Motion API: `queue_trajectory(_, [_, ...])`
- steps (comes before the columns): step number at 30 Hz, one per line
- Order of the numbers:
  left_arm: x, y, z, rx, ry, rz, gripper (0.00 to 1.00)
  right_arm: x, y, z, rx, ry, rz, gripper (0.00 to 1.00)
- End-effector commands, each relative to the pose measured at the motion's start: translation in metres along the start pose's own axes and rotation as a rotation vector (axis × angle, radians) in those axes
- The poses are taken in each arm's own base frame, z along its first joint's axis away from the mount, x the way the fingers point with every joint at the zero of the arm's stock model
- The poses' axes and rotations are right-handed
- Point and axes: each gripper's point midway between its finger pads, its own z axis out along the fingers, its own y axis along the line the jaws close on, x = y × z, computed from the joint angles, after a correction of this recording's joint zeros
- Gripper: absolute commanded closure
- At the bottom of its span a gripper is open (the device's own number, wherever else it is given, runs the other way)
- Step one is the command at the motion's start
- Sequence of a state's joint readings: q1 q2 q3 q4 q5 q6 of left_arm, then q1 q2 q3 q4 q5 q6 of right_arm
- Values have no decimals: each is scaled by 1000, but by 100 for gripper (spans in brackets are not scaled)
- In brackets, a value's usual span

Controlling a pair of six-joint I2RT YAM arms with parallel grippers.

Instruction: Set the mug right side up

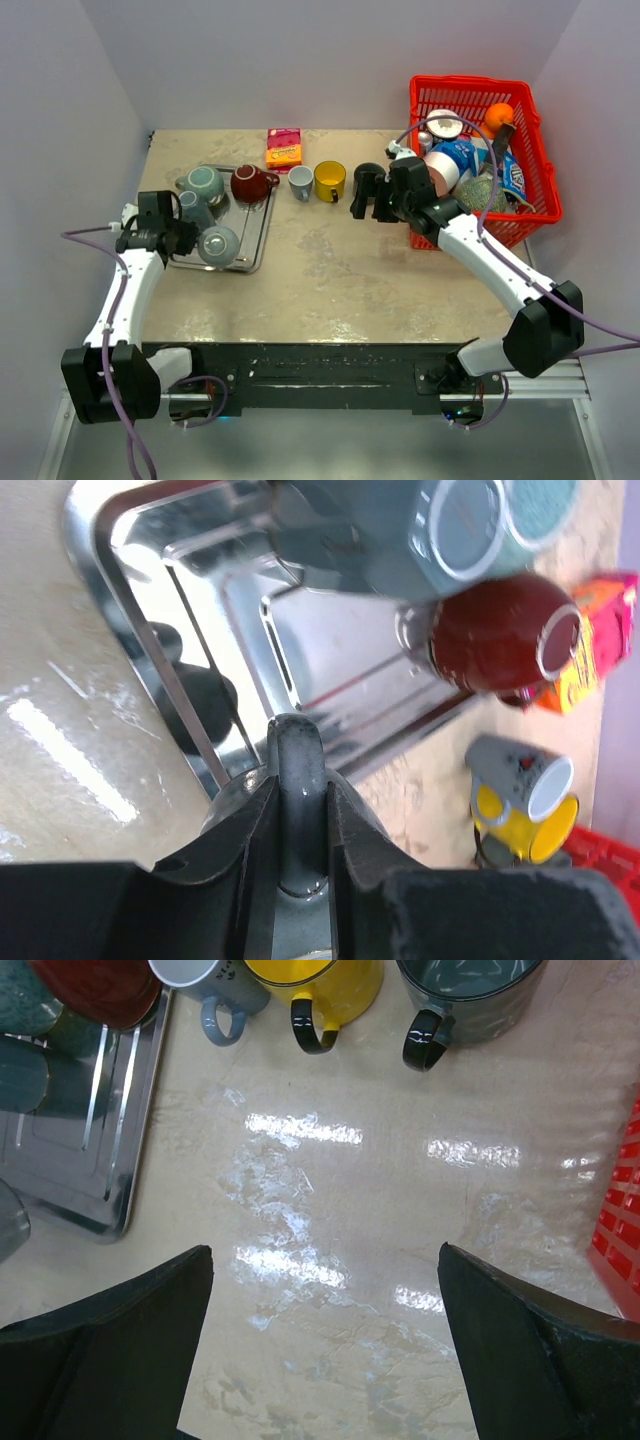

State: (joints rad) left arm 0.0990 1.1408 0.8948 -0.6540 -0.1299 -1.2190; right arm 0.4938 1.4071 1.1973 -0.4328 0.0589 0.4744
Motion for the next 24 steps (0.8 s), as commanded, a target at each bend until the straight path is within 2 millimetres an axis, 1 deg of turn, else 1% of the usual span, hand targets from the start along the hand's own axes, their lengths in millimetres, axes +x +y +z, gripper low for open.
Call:
queue_trajectory(1, [-1, -60, -46, 261, 11, 126, 100, -23, 19, -11, -95, -41, -3, 3])
queue_trajectory(2, [3, -68, -55, 308, 20, 175, 100, -22, 30, -16, -155, -30, -9, 3])
queue_trajectory(3, [1, -79, -71, 360, 10, 183, 100, -26, 38, -18, -196, -46, -13, 2])
queue_trajectory(4, [5, -91, -82, 422, 22, 196, 100, -24, 45, -20, -238, -42, -18, 2])
queue_trajectory(5, [12, -101, -93, 490, 47, 250, 100, -28, 60, -25, -327, -51, -30, 2])
queue_trajectory(6, [10, -112, -106, 536, 47, 265, 100, -29, 69, -29, -378, -58, -37, 2])
queue_trajectory(7, [11, -122, -113, 590, 46, 315, 100, -29, 78, -33, -435, -57, -40, 2])
queue_trajectory(8, [20, -130, -124, 649, 100, 353, 100, -31, 101, -46, -572, -63, -64, 2])
queue_trajectory(9, [27, -144, -136, 701, 121, 392, 100, -33, 111, -54, -639, -74, -69, 2])
queue_trajectory(10, [33, -152, -144, 747, 134, 444, 100, -33, 118, -58, -689, -69, -55, 2])
queue_trajectory(11, [47, -157, -155, 799, 190, 489, 100, -38, 130, -66, -761, -97, -66, 2])
queue_trajectory(12, [51, -168, -166, 849, 196, 518, 100, -39, 139, -76, -836, -102, -78, 2])
queue_trajectory(13, [57, -172, -172, 887, 204, 567, 100, -40, 145, -81, -874, -98, -65, 2])
queue_trajectory(14, [70, -174, -181, 925, 249, 606, 100, -46, 152, -87, -917, -130, -80, 2])
queue_trajectory(15, [76, -180, -186, 953, 262, 630, 100, -46, 158, -93, -957, -126, -92, 2])
queue_trajectory(16, [83, -182, -190, 982, 274, 673, 100, -49, 163, -97, -979, -133, -92, 2])
queue_trajectory(17, [98, -182, -200, 1028, 324, 712, 100, -53, 168, -103, -1005, -153, -103, 2])
queue_trajectory(18, [105, -188, -205, 1068, 337, 736, 100, -55, 171, -105, -1020, -162, -107, 2])
queue_trajectory(19, [113, -189, -211, 1111, 360, 770, 100, -60, 173, -110, -1034, -170, -101, 2])
queue_trajectory(20, [128, -186, -224, 1170, 429, 805, 100, -63, 176, -112, -1047, -185, -104, 2])
queue_trajectory(21, [134, -189, -229, 1212, 443, 820, 100, -66, 177, -114, -1049, -192, -101, 2])
queue_trajectory(22, [140, -189, -235, 1242, 460, 839, 100, -72, 176, -114, -1031, -220, -107, 2])
queue_trajectory(23, [150, -185, -243, 1276, 503, 865, 100, -73, 175, -115, -1013, -221, -110, 2])
queue_trajectory(24, [153, -187, -248, 1308, 514, 880, 100, -76, 174, -116, -1005, -234, -118, 1])
